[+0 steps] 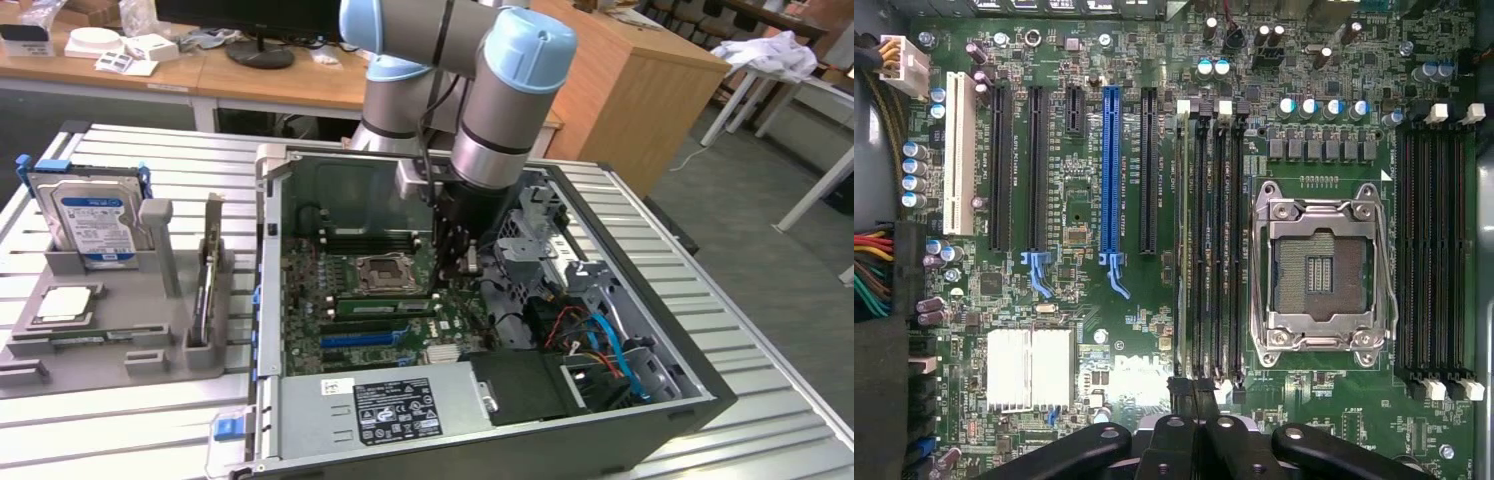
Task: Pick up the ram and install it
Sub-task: 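Press down the ram until it locks into place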
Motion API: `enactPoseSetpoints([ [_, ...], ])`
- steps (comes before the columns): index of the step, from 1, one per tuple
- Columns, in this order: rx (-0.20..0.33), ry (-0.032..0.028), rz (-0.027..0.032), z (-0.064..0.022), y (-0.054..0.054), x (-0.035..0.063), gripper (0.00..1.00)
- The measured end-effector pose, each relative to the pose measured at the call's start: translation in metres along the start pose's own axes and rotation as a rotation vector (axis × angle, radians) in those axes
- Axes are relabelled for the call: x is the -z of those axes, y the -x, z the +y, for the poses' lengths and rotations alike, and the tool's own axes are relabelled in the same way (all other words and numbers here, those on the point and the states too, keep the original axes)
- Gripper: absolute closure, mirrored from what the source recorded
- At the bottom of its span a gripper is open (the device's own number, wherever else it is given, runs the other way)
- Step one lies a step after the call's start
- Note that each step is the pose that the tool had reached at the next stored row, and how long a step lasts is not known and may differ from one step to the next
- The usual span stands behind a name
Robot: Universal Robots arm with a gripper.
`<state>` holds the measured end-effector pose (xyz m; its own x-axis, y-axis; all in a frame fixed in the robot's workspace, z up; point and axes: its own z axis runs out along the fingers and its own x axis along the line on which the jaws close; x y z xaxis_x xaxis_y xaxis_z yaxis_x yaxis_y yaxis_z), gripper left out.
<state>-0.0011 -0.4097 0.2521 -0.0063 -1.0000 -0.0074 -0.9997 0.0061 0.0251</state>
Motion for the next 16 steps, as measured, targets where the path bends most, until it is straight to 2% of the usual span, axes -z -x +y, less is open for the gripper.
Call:
enactPoseSetpoints([
  [16,0.000,0.0000,0.0001,0.0005,0.0000,0.0012,0.89],
])
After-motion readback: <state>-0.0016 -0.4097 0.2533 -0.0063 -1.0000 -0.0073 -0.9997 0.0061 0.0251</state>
